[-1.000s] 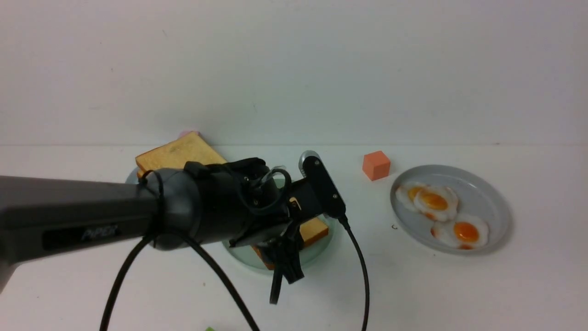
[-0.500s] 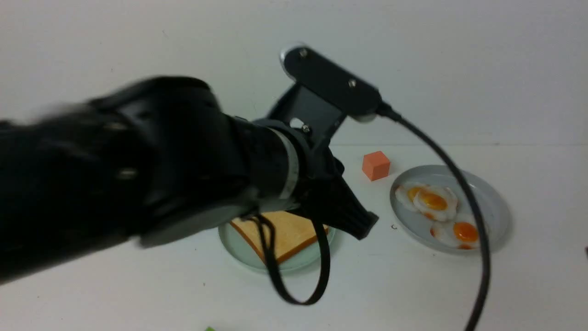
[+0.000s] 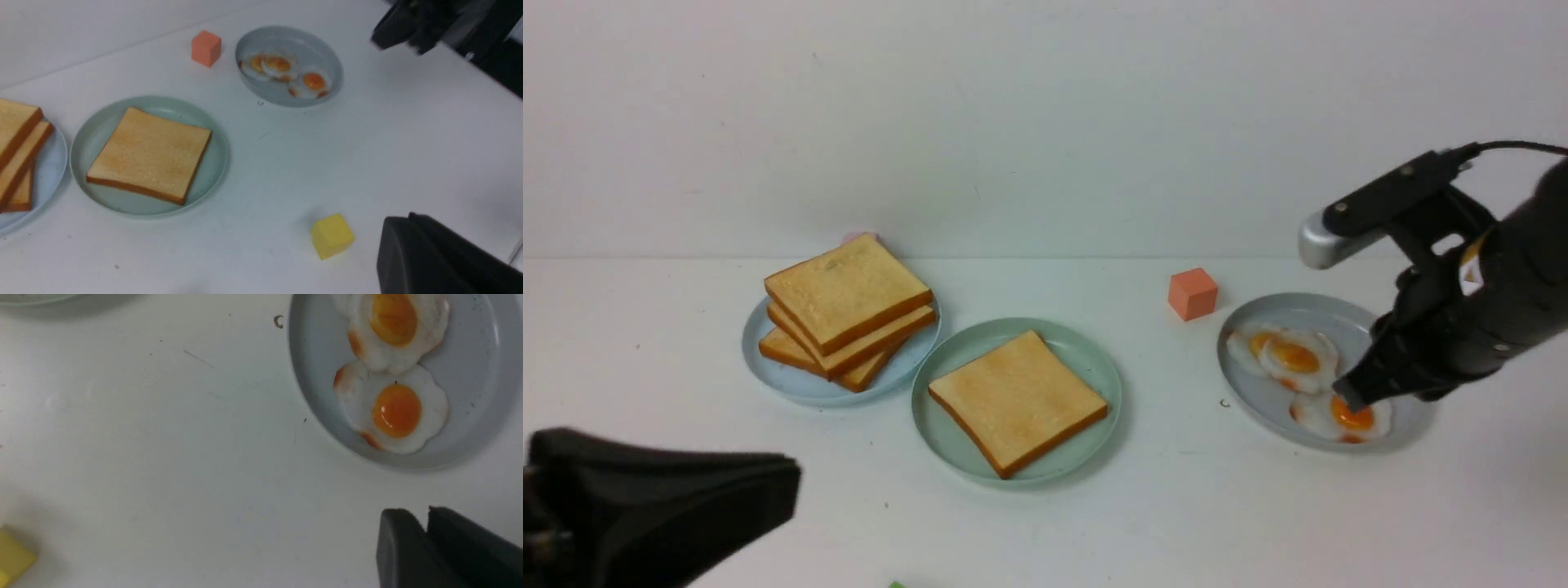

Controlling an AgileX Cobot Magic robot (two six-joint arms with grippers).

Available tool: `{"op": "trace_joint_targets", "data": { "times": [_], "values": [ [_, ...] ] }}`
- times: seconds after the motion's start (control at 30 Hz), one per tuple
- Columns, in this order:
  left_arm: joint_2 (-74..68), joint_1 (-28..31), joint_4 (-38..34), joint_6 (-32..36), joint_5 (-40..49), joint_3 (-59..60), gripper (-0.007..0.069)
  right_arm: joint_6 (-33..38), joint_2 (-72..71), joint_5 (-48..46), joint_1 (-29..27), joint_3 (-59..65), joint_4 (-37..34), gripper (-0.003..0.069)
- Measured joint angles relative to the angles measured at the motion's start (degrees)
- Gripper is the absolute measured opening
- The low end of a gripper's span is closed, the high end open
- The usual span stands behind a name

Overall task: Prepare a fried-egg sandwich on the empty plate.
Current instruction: Use the right arm to grab a fried egg

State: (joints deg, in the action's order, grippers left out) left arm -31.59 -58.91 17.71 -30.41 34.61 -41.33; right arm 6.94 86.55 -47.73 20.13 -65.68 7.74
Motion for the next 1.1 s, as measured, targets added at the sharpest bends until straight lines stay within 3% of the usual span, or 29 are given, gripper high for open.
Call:
{"op": "trace_joint_targets", "data": {
  "times": [0.1, 0.27, 0.5, 0.8, 1.1],
  "values": [
    [5.7, 0.0, 0.7, 0.0, -1.0, 2.3, -0.0013, 4.3, 7.9, 1.6, -2.6, -4.3, -2.9, 0.0192],
    [7.6, 0.0, 2.5, 0.0, -4.4, 2.7, -0.0013, 10.0, 18.5, 4.8, -5.2, -11.1, -4.8, 0.0368],
    [5.5, 0.0, 3.5, 0.0, -12.0, 2.7, -0.0013, 12.8, 29.1, 4.9, -6.8, -20.4, -5.0, 0.0552],
    [3.3, 0.0, 4.2, 0.0, -13.0, 3.0, -0.0013, 16.6, 34.8, 3.3, -7.5, -24.9, -6.7, 0.0584],
    [3.2, 0.0, 5.3, -0.1, -13.1, 3.0, -0.0013, 16.9, 36.3, 3.4, -7.5, -25.4, -4.1, 0.0584]
  ]
}}
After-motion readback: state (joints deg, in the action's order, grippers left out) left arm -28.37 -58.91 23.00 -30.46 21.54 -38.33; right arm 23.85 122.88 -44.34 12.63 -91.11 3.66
